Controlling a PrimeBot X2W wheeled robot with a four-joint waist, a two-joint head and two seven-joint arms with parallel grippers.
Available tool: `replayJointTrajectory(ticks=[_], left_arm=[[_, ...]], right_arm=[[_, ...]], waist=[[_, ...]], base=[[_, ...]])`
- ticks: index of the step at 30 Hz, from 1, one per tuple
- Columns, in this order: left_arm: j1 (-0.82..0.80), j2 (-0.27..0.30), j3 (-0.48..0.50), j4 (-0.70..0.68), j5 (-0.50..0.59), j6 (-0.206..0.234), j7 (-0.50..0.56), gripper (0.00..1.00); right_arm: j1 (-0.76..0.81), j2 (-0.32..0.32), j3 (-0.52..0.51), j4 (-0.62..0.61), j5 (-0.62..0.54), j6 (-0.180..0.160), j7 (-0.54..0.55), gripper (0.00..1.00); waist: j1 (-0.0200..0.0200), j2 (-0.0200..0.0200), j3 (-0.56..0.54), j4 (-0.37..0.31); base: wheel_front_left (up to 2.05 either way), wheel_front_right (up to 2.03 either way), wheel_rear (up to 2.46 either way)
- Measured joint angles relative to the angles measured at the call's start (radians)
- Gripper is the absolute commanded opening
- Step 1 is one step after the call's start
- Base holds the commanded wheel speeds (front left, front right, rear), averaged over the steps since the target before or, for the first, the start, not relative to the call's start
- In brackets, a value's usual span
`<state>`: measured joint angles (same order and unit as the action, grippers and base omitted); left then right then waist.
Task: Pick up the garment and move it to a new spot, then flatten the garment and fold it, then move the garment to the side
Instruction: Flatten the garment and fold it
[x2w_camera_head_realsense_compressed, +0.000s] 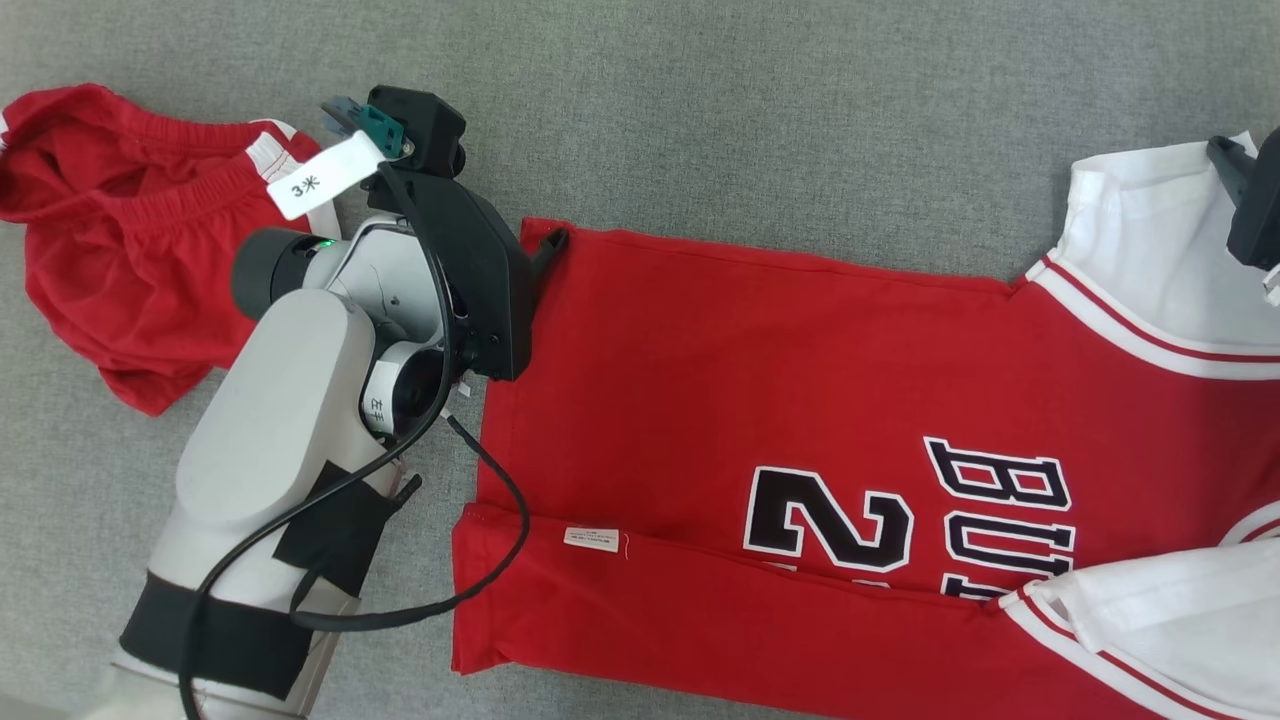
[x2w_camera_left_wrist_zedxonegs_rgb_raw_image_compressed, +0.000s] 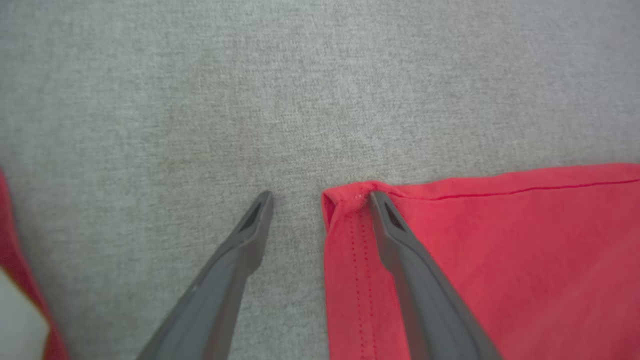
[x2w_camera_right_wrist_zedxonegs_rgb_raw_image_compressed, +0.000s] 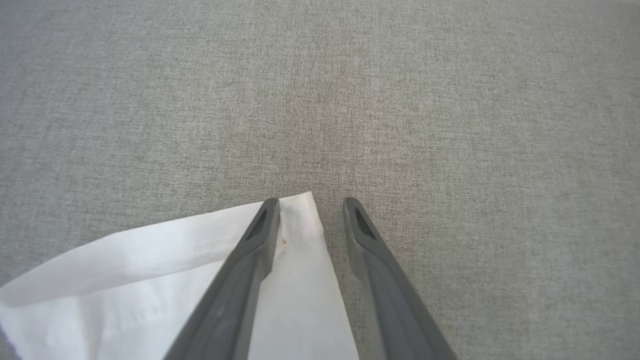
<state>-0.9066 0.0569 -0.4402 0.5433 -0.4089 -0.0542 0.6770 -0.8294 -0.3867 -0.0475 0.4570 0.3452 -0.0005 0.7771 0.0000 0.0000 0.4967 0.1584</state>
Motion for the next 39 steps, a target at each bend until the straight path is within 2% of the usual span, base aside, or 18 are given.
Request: replayJointTrajectory(ticks=[1, 2, 3, 5, 7, 8, 9, 10, 11, 12, 24, 36, 39], left_arm=[[0.000, 0.000, 0.000, 0.002, -0.001, 0.000, 0.000, 1.00], [-0.001, 0.000, 0.000, 0.005, -0.001, 0.000, -0.001, 1.00], [-0.002, -0.001, 0.000, 0.008, -0.002, -0.001, -0.002, 1.00], [-0.003, -0.002, -0.001, 0.015, -0.003, -0.006, -0.006, 0.98], [-0.004, -0.002, 0.000, 0.021, -0.003, -0.008, -0.006, 0.88], [-0.004, -0.001, 0.000, 0.023, -0.003, -0.008, -0.008, 0.78], [-0.004, -0.001, 0.000, 0.026, -0.003, -0.008, -0.009, 0.47], [-0.004, -0.001, -0.001, 0.027, -0.004, -0.008, -0.009, 0.39], [-0.004, -0.001, -0.001, 0.029, -0.004, -0.008, -0.009, 0.11], [-0.004, -0.002, -0.001, 0.032, -0.004, -0.008, -0.009, 0.00], [-0.003, -0.011, -0.003, 0.057, -0.007, -0.009, -0.044, 0.00], [-0.003, -0.011, -0.001, 0.099, -0.003, 0.001, -0.107, 0.00], [0.002, -0.012, -0.008, 0.109, -0.003, -0.006, -0.124, 0.00]], right_arm=[[0.000, 0.000, 0.001, 0.000, -0.003, -0.001, -0.003, 0.42], [0.000, 0.000, 0.003, 0.001, -0.005, -0.001, -0.003, 0.16], [0.000, 0.000, 0.004, 0.003, -0.005, -0.001, -0.003, 0.02], [0.000, 0.000, 0.007, 0.009, -0.005, -0.001, -0.004, 0.00], [0.000, 0.000, 0.009, 0.013, -0.005, -0.001, -0.005, 0.00], [0.000, 0.000, 0.010, 0.016, -0.005, -0.001, -0.009, 0.00], [0.000, 0.000, 0.011, 0.019, -0.005, -0.001, -0.012, 0.00], [0.000, 0.000, 0.012, 0.022, -0.005, -0.001, -0.012, 0.00], [0.000, 0.000, 0.012, 0.023, -0.005, -0.001, -0.013, 0.00], [0.000, 0.000, 0.012, 0.024, -0.005, -0.001, -0.013, 0.00], [0.001, 0.007, 0.015, 0.035, -0.004, 0.000, -0.043, 0.00], [0.001, 0.024, -0.008, 0.056, -0.002, 0.000, -0.137, 0.00], [0.021, 0.029, -0.016, 0.043, 0.020, 0.012, -0.158, 0.00]], waist=[[0.0000, 0.0000, 0.000, 0.000], [0.0000, 0.0000, -0.001, 0.000], [0.0000, 0.0000, -0.002, 0.000], [0.0000, 0.0000, -0.003, 0.000], [0.0000, 0.0000, -0.005, 0.000], [0.0000, 0.0000, -0.007, 0.000], [0.0000, 0.0000, -0.008, 0.000], [0.0000, 0.0000, -0.009, 0.000], [0.0000, 0.0000, -0.011, 0.000], [0.0000, 0.0000, -0.012, 0.000], [0.0000, 0.0000, -0.021, -0.006], [0.0001, 0.0000, -0.050, -0.021], [0.0001, 0.0000, -0.061, -0.021]], base=[[0.00, 0.00, 0.00], [0.00, 0.00, 0.00], [0.00, 0.00, 0.00], [0.00, 0.00, 0.00], [0.00, 0.00, 0.00], [0.00, 0.00, 0.00], [0.00, 0.00, 0.00], [0.00, 0.00, 0.00], [0.00, 0.00, 0.00], [0.00, 0.00, 0.00], [0.00, 0.00, 0.00], [0.00, 0.00, 0.00], [0.00, 0.00, 0.00]])
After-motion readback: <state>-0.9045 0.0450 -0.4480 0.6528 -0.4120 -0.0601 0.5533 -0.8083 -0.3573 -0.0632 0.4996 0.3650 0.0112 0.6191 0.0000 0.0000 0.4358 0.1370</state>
